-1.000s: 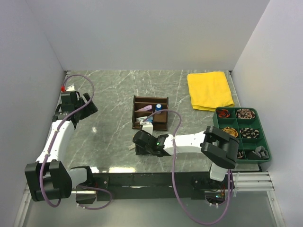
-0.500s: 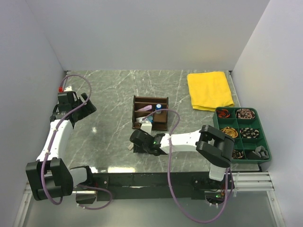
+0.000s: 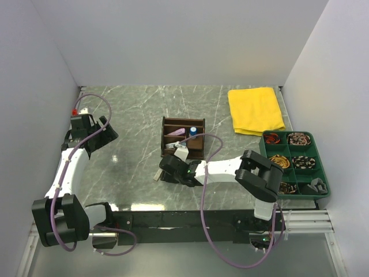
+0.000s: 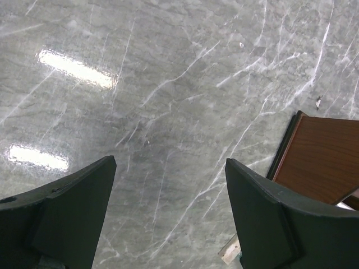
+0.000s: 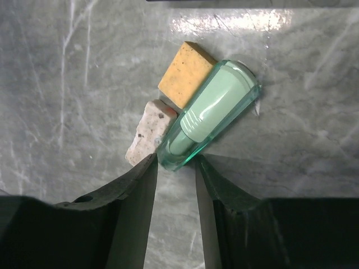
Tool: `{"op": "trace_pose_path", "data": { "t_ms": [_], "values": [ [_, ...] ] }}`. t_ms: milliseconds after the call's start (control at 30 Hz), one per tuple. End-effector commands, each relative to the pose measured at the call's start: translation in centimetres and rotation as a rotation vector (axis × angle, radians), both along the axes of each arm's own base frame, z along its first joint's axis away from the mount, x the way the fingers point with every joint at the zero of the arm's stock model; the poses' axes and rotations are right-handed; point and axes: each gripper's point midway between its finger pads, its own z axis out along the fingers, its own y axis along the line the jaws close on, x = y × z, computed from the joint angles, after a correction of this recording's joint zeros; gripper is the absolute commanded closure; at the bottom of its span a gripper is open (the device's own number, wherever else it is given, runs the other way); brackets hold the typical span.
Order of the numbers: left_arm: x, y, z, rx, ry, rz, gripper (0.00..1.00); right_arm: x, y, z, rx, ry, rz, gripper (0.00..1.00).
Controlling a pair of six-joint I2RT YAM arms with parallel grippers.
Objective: Sort the stationery into containers
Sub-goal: Pick up the stationery from the center of the board.
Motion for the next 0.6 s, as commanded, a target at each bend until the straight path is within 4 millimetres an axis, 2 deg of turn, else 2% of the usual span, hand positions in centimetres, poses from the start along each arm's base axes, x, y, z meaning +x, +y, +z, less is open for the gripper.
{"op": "trace_pose_path", "data": {
  "t_ms": [0, 33, 67, 133, 167, 233, 267, 433, 500, 567],
  "values": [
    [0.5, -0.1, 1.4, -0.017, -0.051, 0.005, 0.15, -3.7, -8.2, -8.3, -0.341, 0.168, -0.007, 0.58],
    [0.6, -0.1, 1.4, -0.018, -0.050, 0.001, 0.15, -3.8, -8.3, -8.4, -0.348, 0.172, -0.007, 0.58],
    [0.7, 0.0, 1.5, -0.018, -0.048, 0.003, 0.15, -3.9, -8.4, -8.4, -0.353, 0.175, -0.007, 0.64],
    [0.8, 0.2, 1.6, -0.010, -0.050, 0.012, 0.15, -4.0, -8.7, -8.7, -0.366, 0.185, -0.007, 0.68],
    [0.7, 0.2, 1.4, -0.007, -0.048, 0.013, 0.15, -4.1, -9.0, -8.8, -0.366, 0.190, -0.011, 0.77],
    [0.7, 0.3, 1.4, -0.006, -0.048, 0.016, 0.15, -3.7, -9.5, -8.3, -0.359, 0.185, -0.024, 0.83],
    [0.6, 0.2, 1.1, -0.012, -0.041, 0.014, 0.15, -3.7, -10.4, -8.4, -0.370, 0.188, -0.030, 0.87],
    [0.7, 0.1, 0.7, -0.025, -0.032, 0.009, 0.15, -1.8, -14.7, -6.8, -0.418, 0.139, -0.028, 0.88],
    [0.8, 0.2, 0.4, -0.021, -0.023, 0.006, 0.15, -1.3, -15.6, -6.2, -0.417, 0.115, -0.015, 0.87],
    [1.0, 0.2, 0.1, -0.024, -0.010, 0.000, 0.15, -1.6, -16.2, -5.4, -0.389, 0.096, -0.004, 0.89]
  ]
}}
